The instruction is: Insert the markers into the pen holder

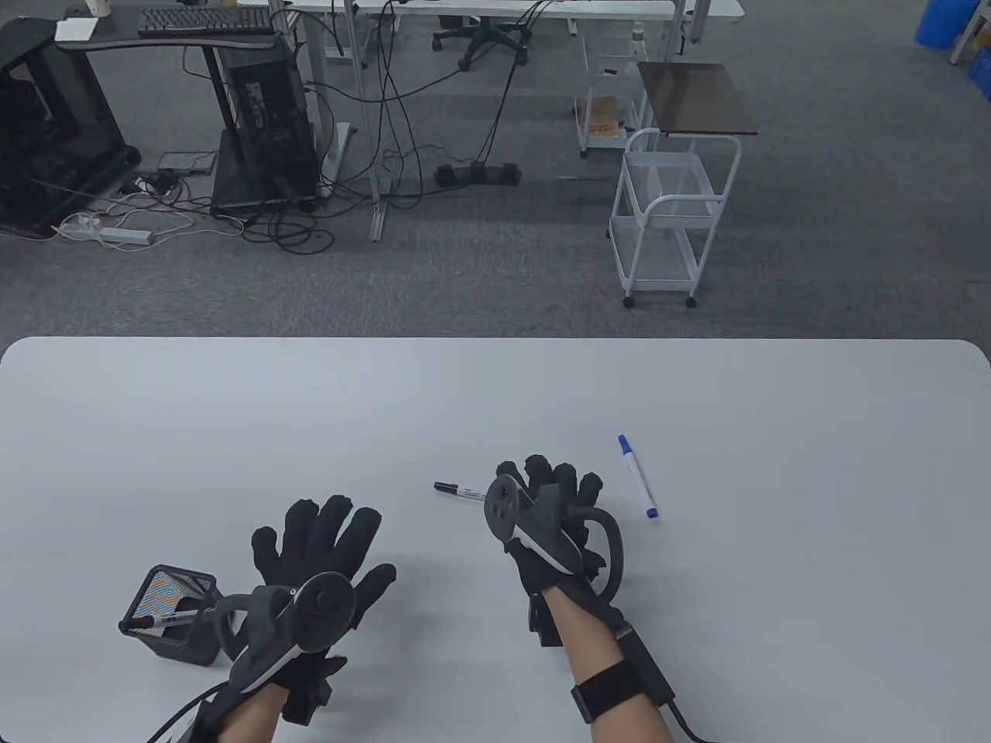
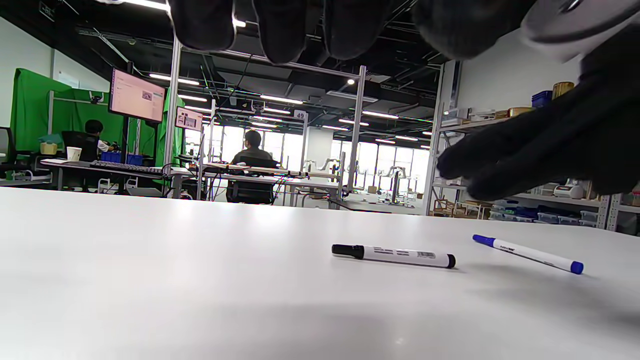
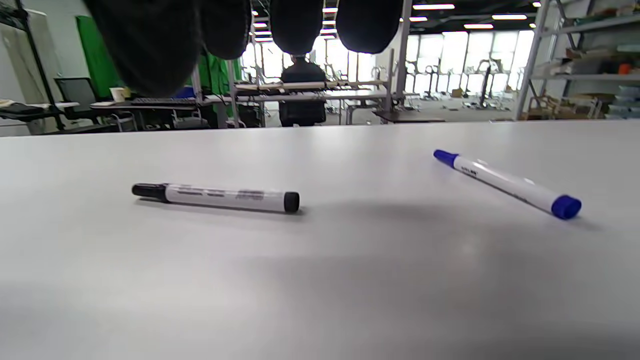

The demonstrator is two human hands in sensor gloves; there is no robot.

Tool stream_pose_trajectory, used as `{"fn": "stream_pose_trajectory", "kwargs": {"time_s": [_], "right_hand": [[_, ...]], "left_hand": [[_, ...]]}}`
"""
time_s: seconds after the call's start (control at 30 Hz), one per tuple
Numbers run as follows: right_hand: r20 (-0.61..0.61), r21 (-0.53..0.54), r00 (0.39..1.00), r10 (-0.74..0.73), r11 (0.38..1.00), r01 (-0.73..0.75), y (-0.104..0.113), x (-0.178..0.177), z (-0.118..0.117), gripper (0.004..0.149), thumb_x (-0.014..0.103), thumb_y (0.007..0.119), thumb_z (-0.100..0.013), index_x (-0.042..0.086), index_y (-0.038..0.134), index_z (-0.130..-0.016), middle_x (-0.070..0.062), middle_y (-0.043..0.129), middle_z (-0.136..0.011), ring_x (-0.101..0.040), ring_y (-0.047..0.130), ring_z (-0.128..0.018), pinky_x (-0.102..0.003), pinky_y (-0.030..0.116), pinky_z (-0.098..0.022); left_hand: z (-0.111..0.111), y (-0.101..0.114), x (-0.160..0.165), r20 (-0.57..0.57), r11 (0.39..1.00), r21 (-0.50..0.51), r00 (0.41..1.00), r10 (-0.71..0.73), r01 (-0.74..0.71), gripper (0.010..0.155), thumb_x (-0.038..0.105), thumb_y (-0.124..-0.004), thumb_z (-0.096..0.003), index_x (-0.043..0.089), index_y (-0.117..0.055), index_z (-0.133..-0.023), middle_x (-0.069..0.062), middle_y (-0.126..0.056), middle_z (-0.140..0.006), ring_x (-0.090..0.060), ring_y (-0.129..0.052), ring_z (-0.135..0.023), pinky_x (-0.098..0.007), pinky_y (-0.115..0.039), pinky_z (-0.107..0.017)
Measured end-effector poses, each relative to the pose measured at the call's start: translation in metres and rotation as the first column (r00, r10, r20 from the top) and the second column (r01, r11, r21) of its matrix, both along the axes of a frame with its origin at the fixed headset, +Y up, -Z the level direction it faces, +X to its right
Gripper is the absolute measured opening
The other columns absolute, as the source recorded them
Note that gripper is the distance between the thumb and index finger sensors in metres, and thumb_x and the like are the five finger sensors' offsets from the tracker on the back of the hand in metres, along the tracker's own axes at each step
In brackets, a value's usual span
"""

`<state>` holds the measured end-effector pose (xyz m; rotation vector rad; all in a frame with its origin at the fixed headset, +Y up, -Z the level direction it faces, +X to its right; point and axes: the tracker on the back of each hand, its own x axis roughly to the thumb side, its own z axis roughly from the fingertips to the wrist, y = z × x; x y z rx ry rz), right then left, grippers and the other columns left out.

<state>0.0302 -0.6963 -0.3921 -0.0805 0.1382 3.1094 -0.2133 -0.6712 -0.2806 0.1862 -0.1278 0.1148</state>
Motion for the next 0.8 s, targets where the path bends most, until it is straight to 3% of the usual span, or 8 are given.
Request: {"fn": "stream_pose_trajectory", "kwargs": {"time_s": [0.17, 0.4, 0.8], "right_hand": [[0.087, -0.086, 0.996, 0.019, 0.996, -0.011, -0.030, -0.001, -0.020, 0.062, 0.053, 0.071, -0.060, 0.044, 0.046, -0.116, -0.005, 0.030, -0.130, -0.043, 0.039, -0.119, -0.068, 0.022, -0.081], [0.142, -0.136, 0.990, 0.024, 0.991, -0.005, -0.060, -0.002, -0.032, 0.060, 0.055, 0.067, -0.062, 0.048, 0.042, -0.116, -0.003, 0.023, -0.131, -0.041, 0.034, -0.121, -0.066, 0.020, -0.082], [0.215, -0.168, 0.977, -0.009, 0.985, 0.046, -0.073, 0.004, -0.042, 0.051, 0.055, 0.063, -0.065, 0.052, 0.045, -0.112, 0.003, 0.023, -0.132, -0.037, 0.033, -0.122, -0.063, 0.018, -0.083]], "left_hand": [[0.000, -0.001, 0.001, 0.005, 1.000, -0.005, 1.000, -0.003, 0.003, 0.070, 0.065, -0.063, -0.0557, 0.041, -0.046, -0.119, -0.001, -0.044, -0.132, -0.048, -0.042, -0.124, -0.077, -0.033, -0.080], [-0.001, -0.005, 0.003, 0.004, 1.000, -0.024, 1.000, -0.011, 0.011, 0.070, 0.066, -0.063, -0.0556, 0.041, -0.045, -0.119, -0.001, -0.043, -0.132, -0.048, -0.042, -0.124, -0.077, -0.033, -0.080], [-0.002, -0.006, 0.003, -0.005, 0.999, -0.034, 1.000, -0.021, 0.021, 0.071, 0.066, -0.063, -0.0555, 0.041, -0.045, -0.119, -0.001, -0.041, -0.133, -0.048, -0.041, -0.124, -0.077, -0.033, -0.080]]}}
